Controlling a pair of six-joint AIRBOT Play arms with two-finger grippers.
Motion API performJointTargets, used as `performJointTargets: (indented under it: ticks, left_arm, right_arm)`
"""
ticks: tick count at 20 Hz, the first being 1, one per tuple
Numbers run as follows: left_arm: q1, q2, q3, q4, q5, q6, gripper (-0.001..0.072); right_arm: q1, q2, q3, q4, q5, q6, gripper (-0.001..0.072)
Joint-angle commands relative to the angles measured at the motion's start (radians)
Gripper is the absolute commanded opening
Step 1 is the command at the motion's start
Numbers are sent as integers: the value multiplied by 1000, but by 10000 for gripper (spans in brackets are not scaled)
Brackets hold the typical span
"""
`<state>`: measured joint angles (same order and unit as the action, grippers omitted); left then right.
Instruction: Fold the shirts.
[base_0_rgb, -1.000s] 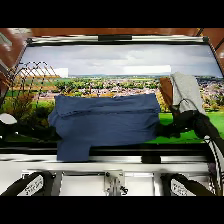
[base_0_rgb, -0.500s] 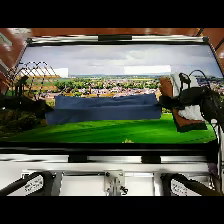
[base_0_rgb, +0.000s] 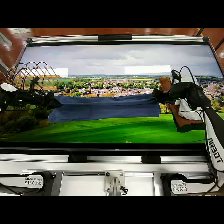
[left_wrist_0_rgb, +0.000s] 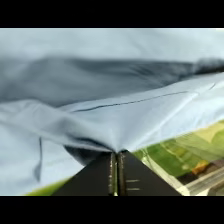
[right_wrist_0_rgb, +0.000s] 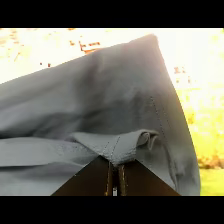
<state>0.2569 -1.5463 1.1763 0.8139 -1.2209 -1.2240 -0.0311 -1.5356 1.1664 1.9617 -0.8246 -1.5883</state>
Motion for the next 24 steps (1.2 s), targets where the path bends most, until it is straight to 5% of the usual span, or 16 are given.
performJointTargets:
  ticks: [1,2,3,5,6,13,18,19,20,22,24]
  left_arm:
    - [-2,-61,8,-30,48,-29,287]
    - [-1,-60,9,-34,52,-28,480]
    - [0,-57,14,-33,47,-26,584]
    - [6,-57,47,-33,7,-26,608]
    - [7,-57,70,-34,-23,-26,608]
    - [-37,-29,176,-37,-156,-27,604]
    - [-116,49,176,-125,-143,-21,604]
    - [-136,64,176,-157,-130,-6,604]
    - [-154,75,177,-182,-116,2,604]
    - [-194,82,190,-219,-94,1,604]
    - [-236,82,197,-236,-63,5,603]
  right_arm:
    - [9,-46,6,-7,10,33,138]
    - [9,-44,7,-7,5,32,365]
    - [5,-39,10,-22,-13,27,528]
    - [-12,-18,23,-137,-39,64,529]
    - [-27,-7,24,-174,-35,112,594]
    - [-64,-124,24,155,-77,-20,622]
    - [-13,-174,24,150,-34,-14,620]
    - [0,-178,24,151,-22,-8,610]
    - [15,-180,24,150,-19,-10,473]
    - [31,-176,28,151,-14,-10,78]
    - [31,-135,31,151,-29,-24,81]
